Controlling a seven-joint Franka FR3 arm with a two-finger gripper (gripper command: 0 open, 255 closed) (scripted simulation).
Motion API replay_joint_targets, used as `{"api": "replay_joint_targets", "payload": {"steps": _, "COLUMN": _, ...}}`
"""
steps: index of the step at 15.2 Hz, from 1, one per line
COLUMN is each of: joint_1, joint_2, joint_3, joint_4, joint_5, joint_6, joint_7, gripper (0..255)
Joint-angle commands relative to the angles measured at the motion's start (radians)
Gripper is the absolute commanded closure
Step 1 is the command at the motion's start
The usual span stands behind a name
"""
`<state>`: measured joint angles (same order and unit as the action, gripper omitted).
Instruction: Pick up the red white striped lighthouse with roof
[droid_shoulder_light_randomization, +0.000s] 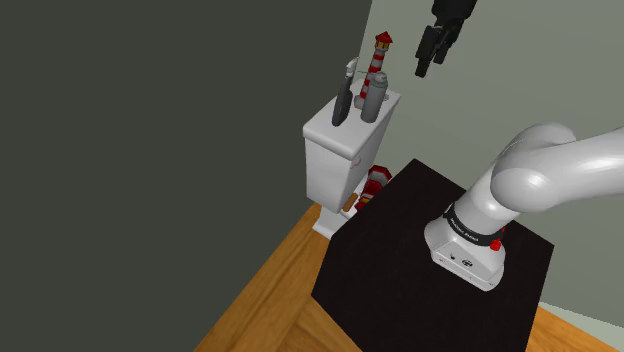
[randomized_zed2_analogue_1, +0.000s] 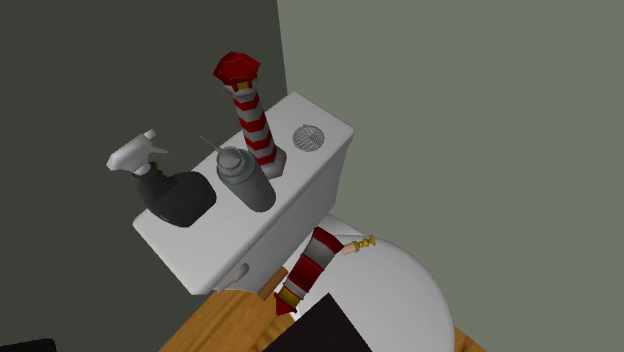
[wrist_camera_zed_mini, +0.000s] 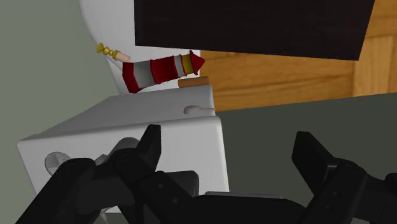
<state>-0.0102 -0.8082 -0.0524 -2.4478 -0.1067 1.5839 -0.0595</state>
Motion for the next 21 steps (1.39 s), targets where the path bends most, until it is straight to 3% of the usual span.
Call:
{"api": "replay_joint_targets", "payload": {"steps": 1, "joint_1": 0.000, "joint_2": 0.000, "joint_3": 0.000, "joint_4": 0.000, "joint_5": 0.000, "joint_6": 0.000, "joint_7": 0.000, "gripper": 0}}
{"api": "replay_joint_targets", "payload": {"steps": 11, "joint_1": -0.088, "joint_2": 0.296, "joint_3": -0.030, "joint_4": 0.091, "joint_5": -0.112, "joint_6": 0.294, "joint_7": 0.098, "gripper": 0}}
{"api": "replay_joint_targets", "payload": {"steps": 21, "joint_1": -0.168, "joint_2": 0.598, "joint_3": -0.068, "joint_4": 0.294, "joint_5": -0.214, "joint_6": 0.484, "joint_7": 0.212, "gripper": 0}}
